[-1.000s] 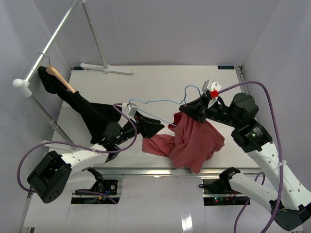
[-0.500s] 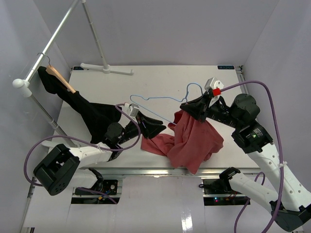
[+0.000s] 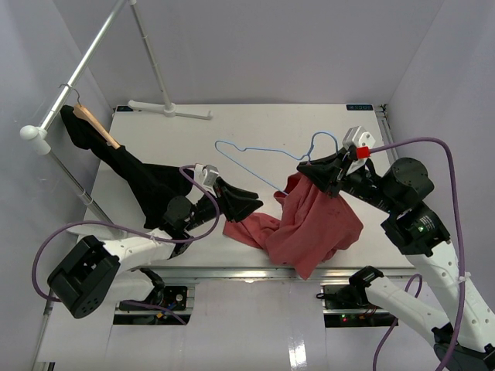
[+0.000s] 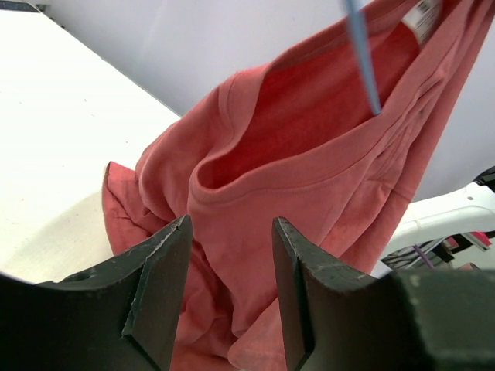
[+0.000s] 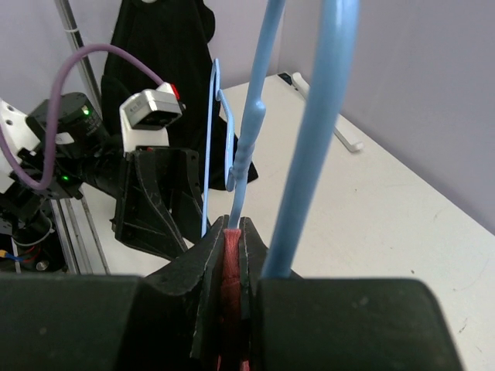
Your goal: Place the t-shirt on the hanger
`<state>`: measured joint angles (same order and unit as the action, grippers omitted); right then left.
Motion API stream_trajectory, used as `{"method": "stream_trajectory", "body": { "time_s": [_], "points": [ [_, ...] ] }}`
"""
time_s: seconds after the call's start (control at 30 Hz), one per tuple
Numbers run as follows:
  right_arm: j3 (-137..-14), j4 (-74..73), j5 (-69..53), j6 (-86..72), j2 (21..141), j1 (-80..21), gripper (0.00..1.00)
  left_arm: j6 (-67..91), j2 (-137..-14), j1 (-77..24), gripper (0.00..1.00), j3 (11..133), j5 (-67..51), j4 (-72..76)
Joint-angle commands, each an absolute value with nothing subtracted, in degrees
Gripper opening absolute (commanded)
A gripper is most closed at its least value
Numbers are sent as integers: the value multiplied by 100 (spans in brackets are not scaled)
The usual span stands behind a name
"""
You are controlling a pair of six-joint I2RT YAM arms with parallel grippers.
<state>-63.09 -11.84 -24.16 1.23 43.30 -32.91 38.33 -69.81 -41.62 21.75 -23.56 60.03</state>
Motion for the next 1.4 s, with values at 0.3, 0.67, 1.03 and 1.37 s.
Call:
{"method": "stream_trajectory", "body": {
  "time_s": [0.3,0.67,1.03,1.37],
  "points": [
    [-6627,-510,-3483,-149,4139,-3296,8,4356,-7651,-4104,56,2827,-3175,6732],
    [-6390,-138,-3845,-390,4187,-3296,8,4399,-8198,-4104,56,3361,-3987,6773],
    [-6264,-70,-3576,-423,4324,-3301,8,4248,-8184,-4128,56,3265,-4066,6910],
    [-6152,-21,-3392,-444,4373,-3300,8,3886,-7563,-4144,54,3269,-3169,6000]
  ]
}}
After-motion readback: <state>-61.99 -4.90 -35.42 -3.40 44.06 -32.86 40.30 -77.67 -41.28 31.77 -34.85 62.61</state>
